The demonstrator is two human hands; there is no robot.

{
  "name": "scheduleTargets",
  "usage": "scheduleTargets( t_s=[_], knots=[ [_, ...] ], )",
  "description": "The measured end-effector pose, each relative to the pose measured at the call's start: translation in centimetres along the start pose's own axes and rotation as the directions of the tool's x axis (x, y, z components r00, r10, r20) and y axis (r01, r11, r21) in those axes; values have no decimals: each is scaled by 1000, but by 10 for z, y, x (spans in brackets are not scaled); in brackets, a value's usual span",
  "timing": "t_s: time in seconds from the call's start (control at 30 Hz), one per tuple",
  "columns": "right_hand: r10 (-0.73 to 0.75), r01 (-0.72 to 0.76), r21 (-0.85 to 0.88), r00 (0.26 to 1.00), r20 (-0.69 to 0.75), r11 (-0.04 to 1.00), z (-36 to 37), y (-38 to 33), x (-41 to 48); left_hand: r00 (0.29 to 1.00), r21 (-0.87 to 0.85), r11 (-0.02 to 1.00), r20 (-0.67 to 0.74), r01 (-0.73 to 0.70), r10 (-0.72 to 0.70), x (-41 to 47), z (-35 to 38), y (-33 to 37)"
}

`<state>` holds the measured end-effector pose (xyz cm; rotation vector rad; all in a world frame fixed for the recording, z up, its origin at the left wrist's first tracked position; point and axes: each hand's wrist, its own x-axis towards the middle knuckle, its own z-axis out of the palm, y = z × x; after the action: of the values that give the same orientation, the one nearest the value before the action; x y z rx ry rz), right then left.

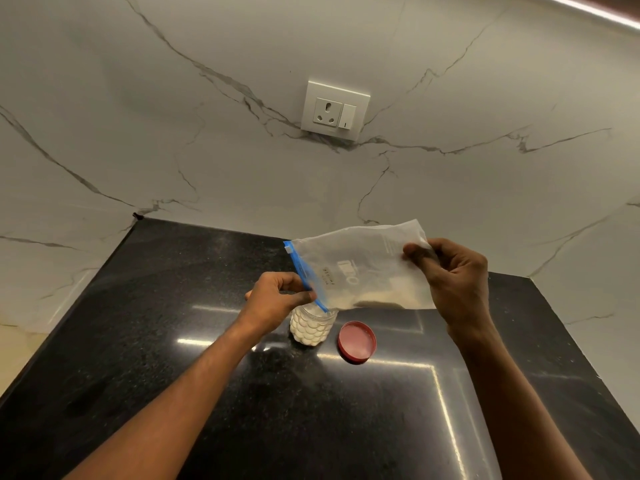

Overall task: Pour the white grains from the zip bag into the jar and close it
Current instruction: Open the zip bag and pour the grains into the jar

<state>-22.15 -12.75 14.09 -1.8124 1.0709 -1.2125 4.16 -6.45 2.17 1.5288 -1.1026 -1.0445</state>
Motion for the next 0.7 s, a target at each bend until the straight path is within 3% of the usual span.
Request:
scheduleTargets(
  t_s=[0.57,0.7],
  knots=[
    [-3,2,-38,1000,-15,999,0,8,3,1000,21,1000,-9,-4,4,0,0,2],
    [33,-29,-47,997,74,998,1,11,1,1000,-11,1000,13,16,-16,0,0,-1]
  ],
)
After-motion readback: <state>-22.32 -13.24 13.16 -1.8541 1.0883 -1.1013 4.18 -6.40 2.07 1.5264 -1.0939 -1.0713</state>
